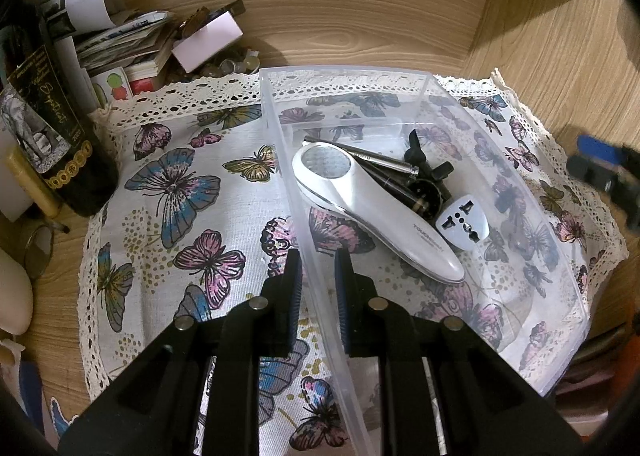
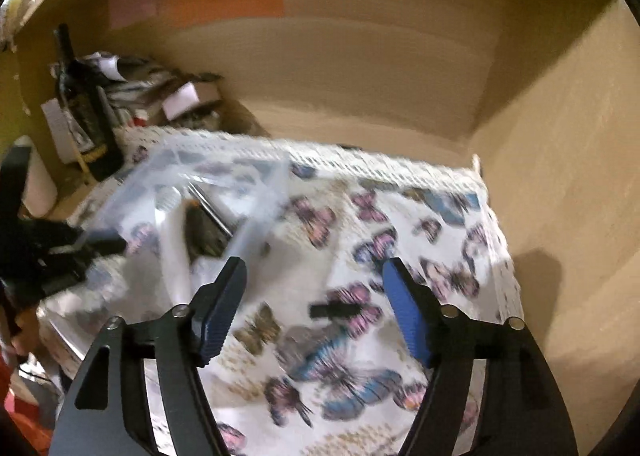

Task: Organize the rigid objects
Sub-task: 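Grasp the silver keys on the cloth with the right gripper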

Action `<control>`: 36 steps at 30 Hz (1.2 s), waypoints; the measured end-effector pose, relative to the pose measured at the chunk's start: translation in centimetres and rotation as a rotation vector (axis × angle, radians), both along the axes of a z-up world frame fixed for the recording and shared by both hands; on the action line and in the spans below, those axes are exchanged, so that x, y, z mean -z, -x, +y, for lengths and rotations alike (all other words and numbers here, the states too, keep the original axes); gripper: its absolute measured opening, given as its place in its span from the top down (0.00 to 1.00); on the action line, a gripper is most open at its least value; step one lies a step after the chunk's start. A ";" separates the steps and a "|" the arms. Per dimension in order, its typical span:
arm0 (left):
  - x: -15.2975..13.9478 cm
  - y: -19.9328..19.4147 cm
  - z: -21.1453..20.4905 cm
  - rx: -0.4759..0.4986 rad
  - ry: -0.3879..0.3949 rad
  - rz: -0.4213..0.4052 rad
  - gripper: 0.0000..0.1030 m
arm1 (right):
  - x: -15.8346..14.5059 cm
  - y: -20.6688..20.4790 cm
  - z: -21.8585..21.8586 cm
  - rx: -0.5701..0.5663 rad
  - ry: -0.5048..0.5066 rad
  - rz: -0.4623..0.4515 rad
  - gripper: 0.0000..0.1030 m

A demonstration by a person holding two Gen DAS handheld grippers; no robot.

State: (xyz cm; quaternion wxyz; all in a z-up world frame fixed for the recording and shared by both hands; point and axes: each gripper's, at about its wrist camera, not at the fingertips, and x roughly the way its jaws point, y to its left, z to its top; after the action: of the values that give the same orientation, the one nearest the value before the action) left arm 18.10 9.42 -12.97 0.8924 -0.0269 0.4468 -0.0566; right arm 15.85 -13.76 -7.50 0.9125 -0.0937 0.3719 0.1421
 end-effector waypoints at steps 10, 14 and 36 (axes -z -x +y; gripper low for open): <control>-0.1 0.0 -0.5 0.000 -0.024 0.006 0.85 | 6.1 0.0 -0.2 -0.032 0.037 0.174 0.33; -0.1 -0.1 -0.3 -0.002 -0.007 0.013 0.85 | 7.6 -1.2 0.2 -0.040 0.054 0.222 0.33; -0.1 -0.2 -0.2 -0.002 -0.009 0.015 0.85 | 7.9 -0.9 -0.7 -0.010 -0.001 0.178 0.43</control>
State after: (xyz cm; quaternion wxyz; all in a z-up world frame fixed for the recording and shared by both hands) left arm 18.33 9.27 -12.85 0.8892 -0.0238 0.4538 -0.0535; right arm 16.72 -14.49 -15.42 0.8753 -0.0821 0.4509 0.1545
